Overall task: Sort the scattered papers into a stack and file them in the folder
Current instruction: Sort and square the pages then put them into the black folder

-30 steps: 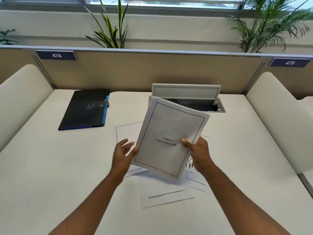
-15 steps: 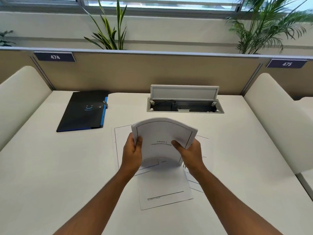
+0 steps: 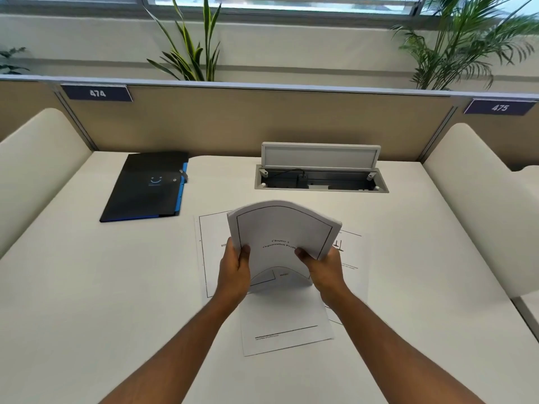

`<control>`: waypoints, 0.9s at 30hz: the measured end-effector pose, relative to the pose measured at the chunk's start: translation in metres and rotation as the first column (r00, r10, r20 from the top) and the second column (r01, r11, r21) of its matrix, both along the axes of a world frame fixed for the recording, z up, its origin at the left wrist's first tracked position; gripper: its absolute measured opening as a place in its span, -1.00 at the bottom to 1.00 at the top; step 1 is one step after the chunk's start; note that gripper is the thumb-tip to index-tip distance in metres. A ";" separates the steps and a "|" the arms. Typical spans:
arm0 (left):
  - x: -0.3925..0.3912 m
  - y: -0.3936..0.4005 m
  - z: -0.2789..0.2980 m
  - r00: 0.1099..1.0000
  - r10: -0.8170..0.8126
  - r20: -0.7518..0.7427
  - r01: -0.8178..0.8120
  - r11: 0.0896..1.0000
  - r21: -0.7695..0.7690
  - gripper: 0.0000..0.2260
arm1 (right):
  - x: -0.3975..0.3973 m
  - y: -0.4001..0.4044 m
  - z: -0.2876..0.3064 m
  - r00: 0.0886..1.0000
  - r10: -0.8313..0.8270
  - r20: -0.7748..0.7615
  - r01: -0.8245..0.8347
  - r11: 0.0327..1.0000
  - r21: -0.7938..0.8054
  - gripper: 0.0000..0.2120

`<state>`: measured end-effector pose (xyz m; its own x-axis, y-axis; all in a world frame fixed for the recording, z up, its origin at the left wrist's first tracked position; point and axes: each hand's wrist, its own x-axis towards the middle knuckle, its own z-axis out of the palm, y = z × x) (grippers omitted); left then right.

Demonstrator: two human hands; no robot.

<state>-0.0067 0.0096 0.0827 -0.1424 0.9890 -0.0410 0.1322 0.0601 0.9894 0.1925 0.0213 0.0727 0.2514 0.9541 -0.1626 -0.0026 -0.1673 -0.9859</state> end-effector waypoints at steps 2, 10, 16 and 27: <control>-0.002 0.001 -0.005 0.999 -0.017 -0.035 0.016 0.999 -0.030 -0.77 | 0.000 0.000 -0.003 0.999 0.013 0.048 -0.011 0.999 -0.037 -0.79; -0.011 0.014 0.003 0.997 0.024 -0.076 -0.026 1.000 -0.017 -0.75 | 0.012 0.010 0.014 0.997 0.071 0.041 -0.071 0.997 0.004 -0.81; -0.028 0.008 -0.014 0.986 0.037 -0.162 -0.058 0.990 -0.128 -0.73 | 0.004 0.006 -0.002 0.988 0.151 0.020 -0.147 0.981 -0.126 -0.75; -0.112 -0.018 -0.055 0.948 0.278 -0.156 -0.316 0.879 -0.358 -0.66 | 0.007 -0.020 -0.060 0.530 0.363 0.767 0.083 0.878 -0.472 -0.17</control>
<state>-0.1186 -0.0079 0.0277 -0.4493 0.8134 -0.3694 0.1434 0.4738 0.8689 0.1991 0.0013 0.0126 0.3493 0.8774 -0.3287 0.8169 -0.4570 -0.3518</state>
